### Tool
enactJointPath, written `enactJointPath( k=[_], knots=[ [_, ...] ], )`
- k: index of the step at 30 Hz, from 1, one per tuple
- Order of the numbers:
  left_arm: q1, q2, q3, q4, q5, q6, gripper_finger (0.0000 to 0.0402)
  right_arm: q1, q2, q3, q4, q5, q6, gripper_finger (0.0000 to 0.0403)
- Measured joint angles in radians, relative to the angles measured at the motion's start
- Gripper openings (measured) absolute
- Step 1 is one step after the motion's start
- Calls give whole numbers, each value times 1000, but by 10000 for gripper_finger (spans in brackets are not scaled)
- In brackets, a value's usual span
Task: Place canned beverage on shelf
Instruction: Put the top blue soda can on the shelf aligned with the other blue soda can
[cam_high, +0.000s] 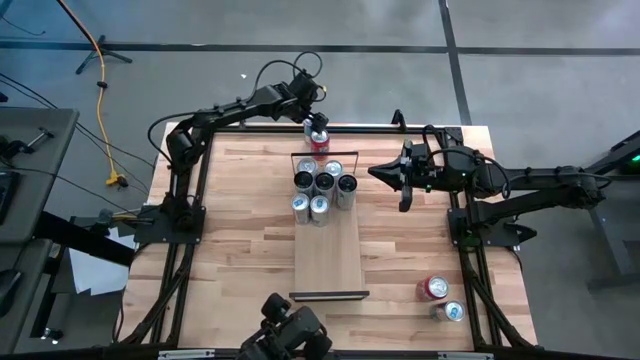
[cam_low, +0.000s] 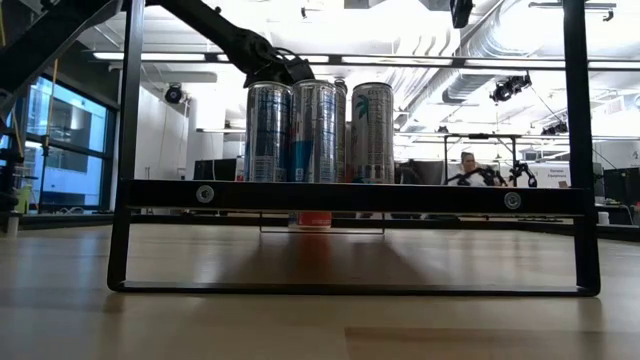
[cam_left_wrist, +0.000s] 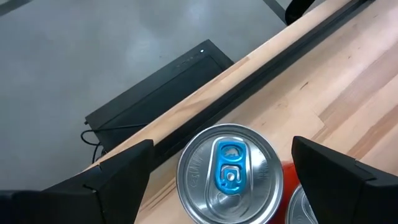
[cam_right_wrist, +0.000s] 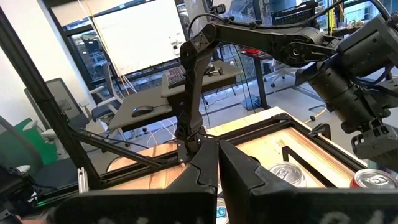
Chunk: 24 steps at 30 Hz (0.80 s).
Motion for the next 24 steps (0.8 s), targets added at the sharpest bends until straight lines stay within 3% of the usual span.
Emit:
enactJointPath(
  k=[14,24],
  knots=[
    [-4,0,0,-28,-64,-11,295,0,0,0,0,0,0,0],
    [-11,-1,0,-19,-86,-13,176,0,0,0,0,0,0,0]
  ],
)
